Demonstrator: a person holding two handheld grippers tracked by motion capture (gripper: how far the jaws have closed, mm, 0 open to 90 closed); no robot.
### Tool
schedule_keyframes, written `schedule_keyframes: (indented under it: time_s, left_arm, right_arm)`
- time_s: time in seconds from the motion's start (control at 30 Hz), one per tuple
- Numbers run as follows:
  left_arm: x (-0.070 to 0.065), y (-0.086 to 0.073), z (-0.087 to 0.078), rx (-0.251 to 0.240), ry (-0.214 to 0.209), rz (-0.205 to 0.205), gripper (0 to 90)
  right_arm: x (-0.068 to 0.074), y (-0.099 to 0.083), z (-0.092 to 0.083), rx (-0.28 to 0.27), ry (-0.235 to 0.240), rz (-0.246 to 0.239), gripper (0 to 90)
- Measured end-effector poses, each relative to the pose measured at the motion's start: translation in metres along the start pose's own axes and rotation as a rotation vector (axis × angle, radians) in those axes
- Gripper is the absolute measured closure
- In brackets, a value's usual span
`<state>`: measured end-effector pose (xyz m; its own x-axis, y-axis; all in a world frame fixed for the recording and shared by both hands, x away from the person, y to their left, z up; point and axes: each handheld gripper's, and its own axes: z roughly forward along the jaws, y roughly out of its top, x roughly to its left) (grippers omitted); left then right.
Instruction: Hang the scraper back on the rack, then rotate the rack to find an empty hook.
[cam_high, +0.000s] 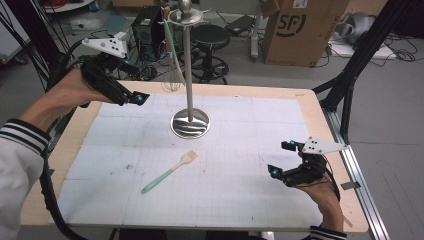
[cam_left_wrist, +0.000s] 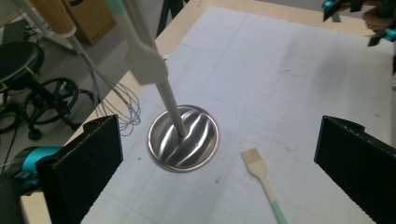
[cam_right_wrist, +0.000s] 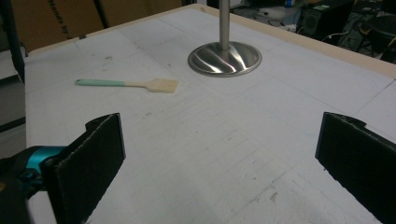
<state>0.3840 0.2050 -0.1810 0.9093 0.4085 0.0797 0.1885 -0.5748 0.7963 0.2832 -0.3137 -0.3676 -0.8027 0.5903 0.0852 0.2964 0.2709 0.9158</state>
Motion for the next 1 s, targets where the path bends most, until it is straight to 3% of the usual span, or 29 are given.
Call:
schedule_keyframes:
  time_s: [0.13,0.4,0.6,0.8,1.0]
  left_arm:
    - [-0.002,-0.003,-0.004,0.004,-0.018,0.011,1.7]
    - [0.000,-0.004,-0.012,-0.041,-0.028,-0.017,3.1]
    - [0.001,0.002,-0.018,-0.057,-0.050,-0.020,22.2]
    - [0.004,0.014,-0.022,-0.047,-0.021,-0.016,36.5]
    - [0.009,0.027,-0.023,-0.083,-0.018,-0.020,61.6]
  right_arm:
    - [0.000,0.000,0.001,0.000,-0.002,0.000,0.1]
    - [0.000,0.000,0.000,0.004,-0.003,0.004,0.1]
    - [-0.002,0.000,0.001,0.004,-0.004,0.006,0.1]
    - [-0.004,-0.001,0.002,0.004,-0.001,0.005,0.1]
    - [-0.006,-0.002,0.003,0.006,-0.003,0.015,0.1]
